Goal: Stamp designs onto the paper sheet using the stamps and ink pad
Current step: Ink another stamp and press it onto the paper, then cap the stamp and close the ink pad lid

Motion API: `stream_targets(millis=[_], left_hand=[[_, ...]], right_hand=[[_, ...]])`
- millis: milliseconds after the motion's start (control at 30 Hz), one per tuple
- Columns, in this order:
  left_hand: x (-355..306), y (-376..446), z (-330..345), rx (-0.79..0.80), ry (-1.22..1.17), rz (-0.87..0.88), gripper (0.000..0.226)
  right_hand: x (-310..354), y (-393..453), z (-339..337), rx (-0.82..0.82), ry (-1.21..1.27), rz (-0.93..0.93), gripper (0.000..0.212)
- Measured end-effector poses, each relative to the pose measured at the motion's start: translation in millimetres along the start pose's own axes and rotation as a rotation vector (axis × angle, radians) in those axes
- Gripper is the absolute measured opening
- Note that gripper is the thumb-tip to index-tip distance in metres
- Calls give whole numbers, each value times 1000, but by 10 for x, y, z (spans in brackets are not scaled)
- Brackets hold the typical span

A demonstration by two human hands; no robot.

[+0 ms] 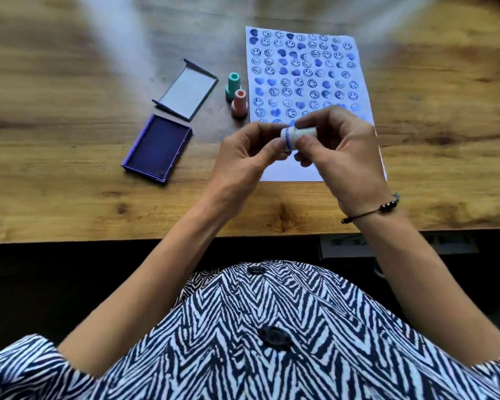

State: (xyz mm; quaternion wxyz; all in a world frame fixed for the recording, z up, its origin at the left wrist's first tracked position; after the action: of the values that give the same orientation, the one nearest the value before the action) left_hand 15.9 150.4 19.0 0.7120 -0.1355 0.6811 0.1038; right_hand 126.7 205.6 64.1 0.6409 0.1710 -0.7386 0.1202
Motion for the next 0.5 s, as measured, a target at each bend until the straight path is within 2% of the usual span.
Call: stream_targets(millis=[200,400,500], left_hand=[[-71,-4,-150,-43,108,48,11],[-37,7,-388,-96,193,-6,11],[-25,82,-576,-143,399,-79,10]], right_hand=[[20,40,170,21,-33,-19,9],[61,143,477,168,-140,-84,7],[84,254,708,204,-281,-187,7]])
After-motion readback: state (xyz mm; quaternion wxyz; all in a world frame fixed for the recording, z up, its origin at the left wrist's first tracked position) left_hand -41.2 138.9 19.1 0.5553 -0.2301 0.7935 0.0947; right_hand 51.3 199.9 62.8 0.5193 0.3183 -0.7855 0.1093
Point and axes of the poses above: each hand's wrist, its own y-axis towards the middle knuckle, its own z-axis out of the palm, x = y × z, the point moved 10 cm from there along y, towards the middle knuckle, and after that the axes turned 12 degrees about y, right-handed, at the moved point
